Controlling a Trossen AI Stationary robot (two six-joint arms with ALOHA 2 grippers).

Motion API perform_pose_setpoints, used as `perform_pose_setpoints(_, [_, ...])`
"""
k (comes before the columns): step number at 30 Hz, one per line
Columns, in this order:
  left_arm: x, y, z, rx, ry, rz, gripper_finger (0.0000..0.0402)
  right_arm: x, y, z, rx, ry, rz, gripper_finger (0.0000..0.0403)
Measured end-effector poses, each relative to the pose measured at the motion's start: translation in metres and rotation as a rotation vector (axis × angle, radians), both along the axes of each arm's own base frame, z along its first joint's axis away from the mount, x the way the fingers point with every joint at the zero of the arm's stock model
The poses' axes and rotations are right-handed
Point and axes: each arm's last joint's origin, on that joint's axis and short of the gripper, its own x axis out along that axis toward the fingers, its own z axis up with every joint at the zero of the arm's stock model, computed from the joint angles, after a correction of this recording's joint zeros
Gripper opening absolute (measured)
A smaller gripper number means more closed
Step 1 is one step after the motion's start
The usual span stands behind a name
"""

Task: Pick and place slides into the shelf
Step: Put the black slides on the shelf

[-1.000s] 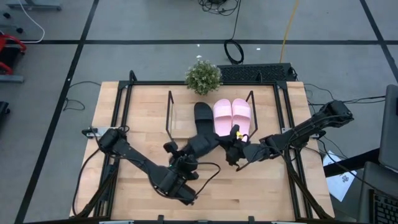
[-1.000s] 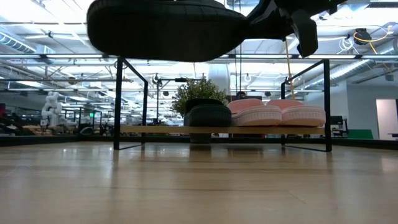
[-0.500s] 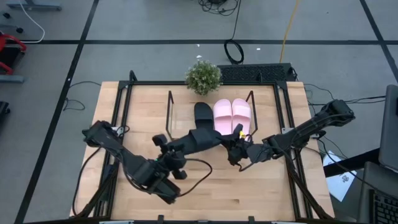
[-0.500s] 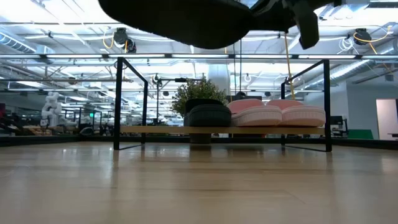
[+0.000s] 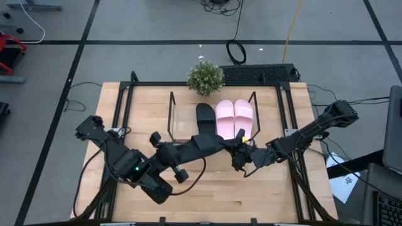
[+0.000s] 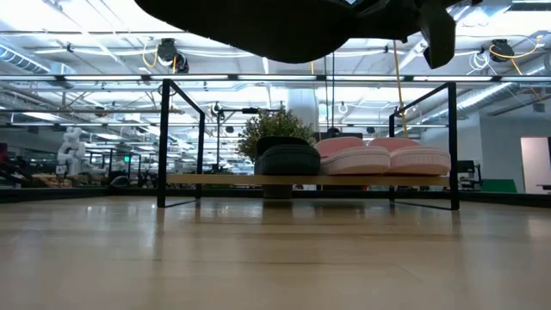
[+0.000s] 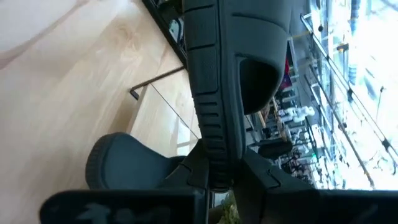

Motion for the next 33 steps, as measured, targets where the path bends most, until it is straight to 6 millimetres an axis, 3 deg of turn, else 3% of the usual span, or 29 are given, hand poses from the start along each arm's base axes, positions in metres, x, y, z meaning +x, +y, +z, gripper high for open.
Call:
perform_pose_setpoints(12, [0.024, 0.007, -0.003, -0.338, -0.151, 0.048, 0.0031, -0.016, 0.022, -0.004, -0.188, 0.036, -0.098, 0.0029])
perform_pose_setpoints(18, [0.032, 0.0, -0.002, -0.403, -0.245, 0.024, 0.0031, -0.018, 0.035, -0.021, -0.345, 0.089, -0.206, 0.0029])
perform_pose_setpoints(26, [0.046, -0.005, -0.039, -0.554, -0.301, 0.056, 0.0031, -0.018, 0.052, -0.052, -0.51, 0.158, -0.269, 0.0028])
perform_pose_setpoints(33, [0.06, 0.004, -0.047, -0.611, -0.346, 0.045, 0.0031, -0.022, 0.068, -0.053, -0.478, 0.108, -0.226, 0.0028])
